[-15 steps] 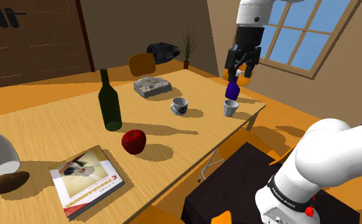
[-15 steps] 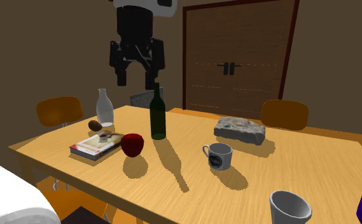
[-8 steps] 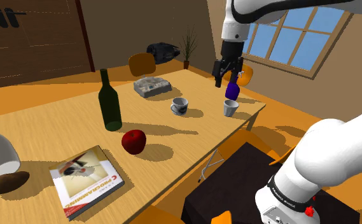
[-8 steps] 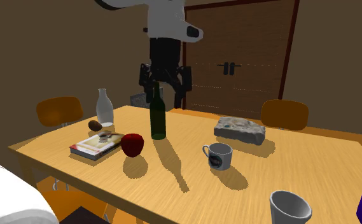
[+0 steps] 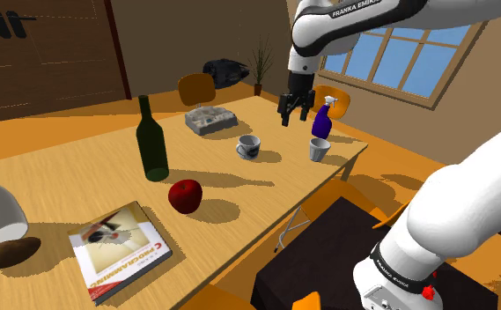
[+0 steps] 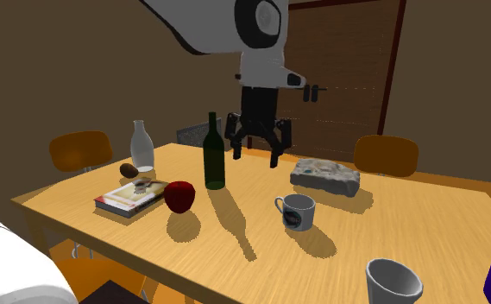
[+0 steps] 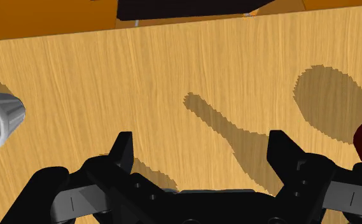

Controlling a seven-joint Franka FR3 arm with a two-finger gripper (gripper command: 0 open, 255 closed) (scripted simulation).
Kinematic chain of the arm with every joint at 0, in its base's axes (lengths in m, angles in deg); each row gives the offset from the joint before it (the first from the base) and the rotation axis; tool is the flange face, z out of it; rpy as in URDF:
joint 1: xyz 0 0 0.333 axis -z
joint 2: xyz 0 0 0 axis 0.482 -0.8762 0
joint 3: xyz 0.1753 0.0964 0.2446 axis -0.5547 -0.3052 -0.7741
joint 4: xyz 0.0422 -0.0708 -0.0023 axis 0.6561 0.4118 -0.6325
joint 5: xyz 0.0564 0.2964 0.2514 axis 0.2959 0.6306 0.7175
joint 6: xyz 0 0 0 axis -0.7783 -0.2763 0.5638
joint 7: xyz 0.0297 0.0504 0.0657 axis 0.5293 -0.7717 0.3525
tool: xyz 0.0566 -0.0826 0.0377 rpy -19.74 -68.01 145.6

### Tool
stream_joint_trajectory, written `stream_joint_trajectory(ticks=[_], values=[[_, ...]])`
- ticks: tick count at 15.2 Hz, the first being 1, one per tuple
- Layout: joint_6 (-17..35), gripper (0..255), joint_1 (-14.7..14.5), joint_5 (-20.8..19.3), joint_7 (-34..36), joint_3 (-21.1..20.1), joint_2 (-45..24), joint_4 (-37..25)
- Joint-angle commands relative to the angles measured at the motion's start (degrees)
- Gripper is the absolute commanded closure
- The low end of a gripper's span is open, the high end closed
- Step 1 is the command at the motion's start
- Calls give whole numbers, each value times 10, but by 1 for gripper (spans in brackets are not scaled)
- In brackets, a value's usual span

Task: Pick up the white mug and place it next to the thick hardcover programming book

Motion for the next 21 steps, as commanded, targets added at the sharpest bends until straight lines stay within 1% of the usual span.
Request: stream_joint_trajectory(ticks=[1,6,11,16,21], values=[[26,0,1,4,-14,7,-42,-16],[75,0,7,20,-50,20,-148,-76],[105,0,18,44,-86,26,-258,-155],[117,0,34,67,-116,23,-370,-255],[109,0,54,84,-138,16,-488,-381]])
